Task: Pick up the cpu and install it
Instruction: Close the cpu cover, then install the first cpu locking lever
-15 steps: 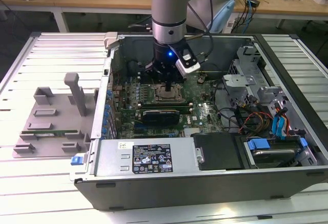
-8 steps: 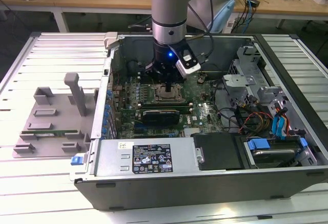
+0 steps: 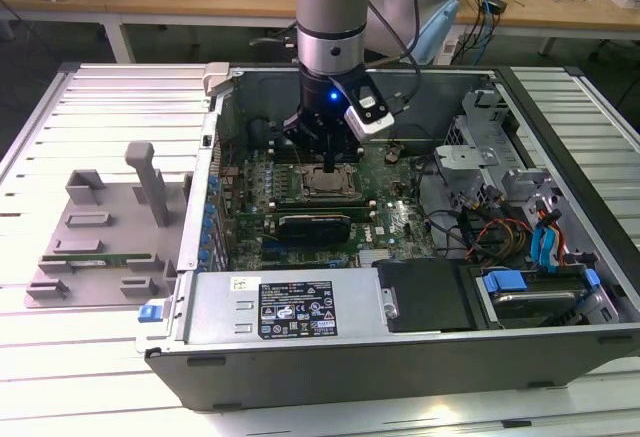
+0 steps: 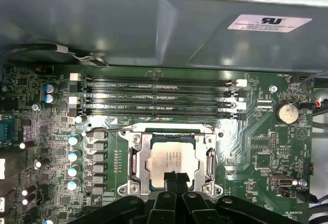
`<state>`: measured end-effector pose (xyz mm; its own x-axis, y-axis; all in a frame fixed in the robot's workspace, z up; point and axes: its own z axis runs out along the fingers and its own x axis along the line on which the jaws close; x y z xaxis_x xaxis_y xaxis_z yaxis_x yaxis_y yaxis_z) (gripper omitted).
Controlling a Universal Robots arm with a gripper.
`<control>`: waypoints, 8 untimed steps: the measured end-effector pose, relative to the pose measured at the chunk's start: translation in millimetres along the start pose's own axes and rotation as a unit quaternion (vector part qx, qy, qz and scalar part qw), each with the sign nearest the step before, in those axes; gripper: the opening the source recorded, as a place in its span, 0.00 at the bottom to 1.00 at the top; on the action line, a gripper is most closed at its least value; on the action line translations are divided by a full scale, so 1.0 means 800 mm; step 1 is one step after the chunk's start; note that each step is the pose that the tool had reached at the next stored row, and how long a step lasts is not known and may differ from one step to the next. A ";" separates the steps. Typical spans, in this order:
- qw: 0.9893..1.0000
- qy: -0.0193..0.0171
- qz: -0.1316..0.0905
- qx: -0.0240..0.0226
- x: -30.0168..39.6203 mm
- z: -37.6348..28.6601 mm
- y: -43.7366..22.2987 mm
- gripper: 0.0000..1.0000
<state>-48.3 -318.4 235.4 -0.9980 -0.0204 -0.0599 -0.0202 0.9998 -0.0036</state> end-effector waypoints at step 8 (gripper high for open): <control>1.000 0.000 0.000 0.000 0.0000 -0.0007 0.0000 0.11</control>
<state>-48.3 -318.4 235.9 -0.9980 -0.0204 -0.0597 -0.0202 0.9998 -0.0038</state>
